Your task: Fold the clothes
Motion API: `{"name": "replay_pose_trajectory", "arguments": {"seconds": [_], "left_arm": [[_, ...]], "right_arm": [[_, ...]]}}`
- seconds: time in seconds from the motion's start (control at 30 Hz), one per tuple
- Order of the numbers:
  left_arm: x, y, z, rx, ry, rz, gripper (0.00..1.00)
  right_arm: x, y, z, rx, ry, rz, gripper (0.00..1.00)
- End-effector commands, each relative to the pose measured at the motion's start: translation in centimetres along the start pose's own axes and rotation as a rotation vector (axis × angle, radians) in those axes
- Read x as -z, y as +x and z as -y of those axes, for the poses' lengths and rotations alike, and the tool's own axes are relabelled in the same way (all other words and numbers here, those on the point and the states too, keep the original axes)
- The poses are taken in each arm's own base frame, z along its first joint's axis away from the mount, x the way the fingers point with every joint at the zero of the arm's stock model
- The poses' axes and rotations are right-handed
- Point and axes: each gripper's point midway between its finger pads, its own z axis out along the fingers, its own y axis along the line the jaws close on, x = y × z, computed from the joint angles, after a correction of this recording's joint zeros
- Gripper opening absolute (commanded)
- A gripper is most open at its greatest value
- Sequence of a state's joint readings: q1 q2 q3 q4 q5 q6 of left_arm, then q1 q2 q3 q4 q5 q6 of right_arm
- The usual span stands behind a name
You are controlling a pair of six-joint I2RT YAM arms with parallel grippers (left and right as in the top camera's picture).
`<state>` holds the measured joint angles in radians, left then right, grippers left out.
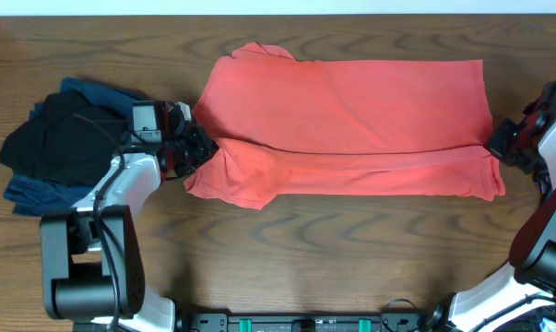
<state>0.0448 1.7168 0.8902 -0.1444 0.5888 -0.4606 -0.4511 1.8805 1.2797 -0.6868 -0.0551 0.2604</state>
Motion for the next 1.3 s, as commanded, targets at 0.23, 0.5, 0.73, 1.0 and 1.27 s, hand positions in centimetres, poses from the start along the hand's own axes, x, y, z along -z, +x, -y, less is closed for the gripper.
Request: {"name": "replay_pose_trajectory", "arguments": {"seconds": [0.23,0.5,0.73,1.0,1.27], "left_arm": [[-0.5,-1.8,-0.6,0.010,-0.022,0.075,0.06],[-0.4,-1.9,-2.6,0.034,-0.126,0.098,0.07],[-0.3,-2.1,-2.9,0.036,-0.144,0.106,0.40],[-0.3,-2.4,-1.5,0.017,-0.079,0.106,0.50],[0.3,-1.4,-0.7,0.022,-0.053,0.059,0.50]], "right_arm": [[-0.3,-0.9,-0.4,-0.018,-0.006,0.035,0.01],[-0.2,-2.4,-0.8,-0.058,-0.026,0.097,0.01],[-0.2,-2.6,-0.9,-0.056,-0.029,0.106,0.11],[-0.3,-1.3,-0.4,-0.049,-0.011,0.054,0.21],[-0.4,3.2,0.8,-0.045,0.041,-0.124,0.21]]}}
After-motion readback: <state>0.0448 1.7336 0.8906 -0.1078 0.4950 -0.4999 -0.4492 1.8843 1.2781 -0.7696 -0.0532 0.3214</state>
